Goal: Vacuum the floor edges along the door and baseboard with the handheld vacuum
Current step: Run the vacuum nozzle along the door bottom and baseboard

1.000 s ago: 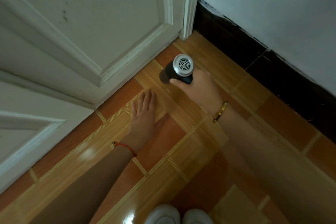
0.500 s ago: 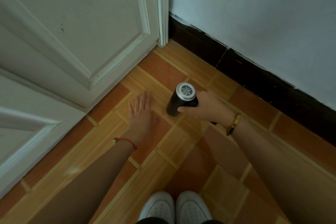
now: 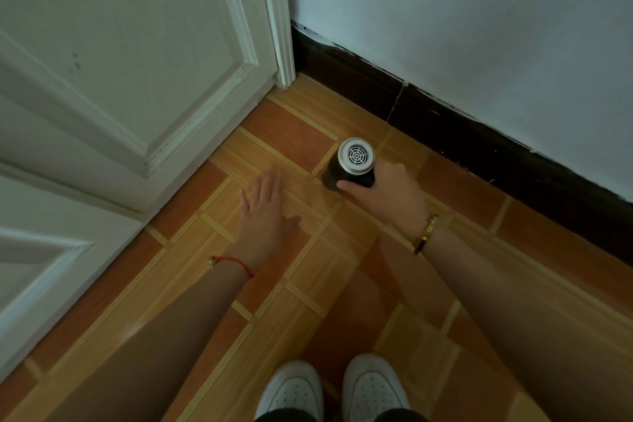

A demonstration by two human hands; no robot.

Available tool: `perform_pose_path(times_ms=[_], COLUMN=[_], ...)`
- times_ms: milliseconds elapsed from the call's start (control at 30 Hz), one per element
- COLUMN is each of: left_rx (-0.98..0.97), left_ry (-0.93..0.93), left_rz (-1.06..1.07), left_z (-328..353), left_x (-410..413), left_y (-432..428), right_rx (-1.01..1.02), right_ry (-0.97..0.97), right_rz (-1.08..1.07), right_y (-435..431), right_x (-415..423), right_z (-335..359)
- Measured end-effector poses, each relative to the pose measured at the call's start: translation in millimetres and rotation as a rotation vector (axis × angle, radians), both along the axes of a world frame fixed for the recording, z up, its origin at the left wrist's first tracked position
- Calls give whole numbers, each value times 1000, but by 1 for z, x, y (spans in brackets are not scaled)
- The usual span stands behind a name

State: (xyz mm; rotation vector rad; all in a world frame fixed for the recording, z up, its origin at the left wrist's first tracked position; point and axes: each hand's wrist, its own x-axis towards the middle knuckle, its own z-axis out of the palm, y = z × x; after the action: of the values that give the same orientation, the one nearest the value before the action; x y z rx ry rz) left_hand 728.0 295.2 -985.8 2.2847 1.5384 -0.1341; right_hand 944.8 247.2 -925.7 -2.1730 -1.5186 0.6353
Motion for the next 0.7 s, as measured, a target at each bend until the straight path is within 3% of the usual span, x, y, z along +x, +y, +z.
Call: perform_pose_path(times_ms=[167,700], left_rx=[-1,51], left_ry=[21,41], left_rz=[-30,-130], left_z=[-9,-19], left_x=[6,45], left_y=[7,44], right_rx=[131,181], right_ry=[-90,-247], right_rz=[57,73], right_y=[19,149], right_x=[-12,-1], right_z=[-9,-25])
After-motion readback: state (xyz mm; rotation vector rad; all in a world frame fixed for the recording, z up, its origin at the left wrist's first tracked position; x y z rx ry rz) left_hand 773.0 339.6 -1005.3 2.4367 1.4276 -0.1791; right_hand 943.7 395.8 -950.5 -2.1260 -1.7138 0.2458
